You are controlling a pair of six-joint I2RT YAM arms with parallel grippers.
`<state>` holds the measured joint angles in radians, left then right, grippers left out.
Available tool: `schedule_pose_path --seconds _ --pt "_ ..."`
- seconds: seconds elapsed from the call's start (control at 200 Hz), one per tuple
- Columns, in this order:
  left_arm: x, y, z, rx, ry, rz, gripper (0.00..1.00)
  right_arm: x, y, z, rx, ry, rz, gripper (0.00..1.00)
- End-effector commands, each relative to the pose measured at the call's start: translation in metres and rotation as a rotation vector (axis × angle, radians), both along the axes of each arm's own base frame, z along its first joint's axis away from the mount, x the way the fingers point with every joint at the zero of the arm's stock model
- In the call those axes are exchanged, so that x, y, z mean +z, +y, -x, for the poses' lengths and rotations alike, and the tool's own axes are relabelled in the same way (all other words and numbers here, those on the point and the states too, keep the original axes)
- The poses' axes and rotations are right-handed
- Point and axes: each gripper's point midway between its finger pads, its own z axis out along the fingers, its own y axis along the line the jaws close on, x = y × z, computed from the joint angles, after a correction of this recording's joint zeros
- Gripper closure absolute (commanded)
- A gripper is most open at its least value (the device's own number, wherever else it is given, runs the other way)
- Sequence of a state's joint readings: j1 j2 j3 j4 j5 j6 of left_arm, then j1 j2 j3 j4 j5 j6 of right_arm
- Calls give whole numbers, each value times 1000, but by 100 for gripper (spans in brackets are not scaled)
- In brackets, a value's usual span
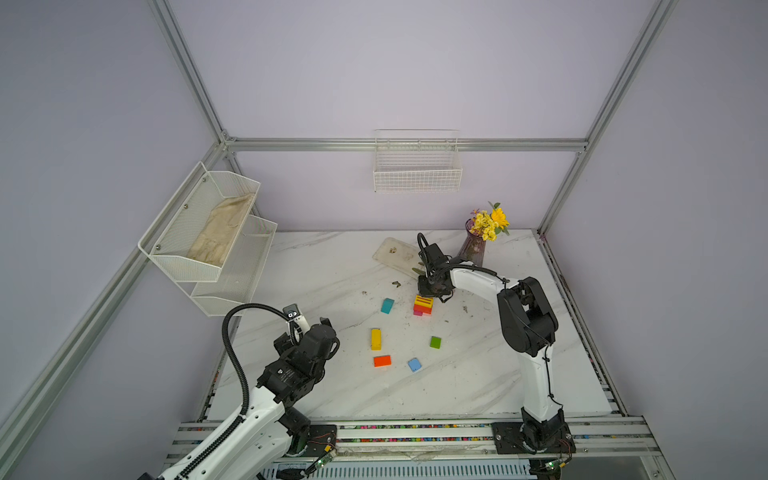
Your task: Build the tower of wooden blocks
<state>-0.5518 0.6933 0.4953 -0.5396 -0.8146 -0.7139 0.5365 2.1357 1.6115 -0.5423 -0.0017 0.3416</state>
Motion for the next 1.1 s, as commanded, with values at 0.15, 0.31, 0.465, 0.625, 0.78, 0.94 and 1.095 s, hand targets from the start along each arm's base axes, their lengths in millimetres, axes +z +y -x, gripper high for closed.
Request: schedule_pose_path --seconds 0.15,0.31,0.465,0.625,0.78,0.94,1.095 --pt "-4 2 0 6 -12 -7 0 10 1 2 21 -11 -20 81" --pt "-4 2 0 5 -12 -7 0 10 1 3 22 -12 -20 81" --pt "-4 2 0 7 -12 -6 0 22 -8 -2 -23 -51 10 75" --pt "-4 2 0 5 -13 -7 0 65 -23 -6 -96 -141 26 63" --pt "-3 2 0 3 -15 -4 0 123 -40 7 -153 -280 28 47" --pt "-3 0 1 -11 -16 5 0 172 -18 54 -114 -435 -66 29" --pt "-2 -1 1 -17 -18 12 0 177 49 113 33 -501 -173 20"
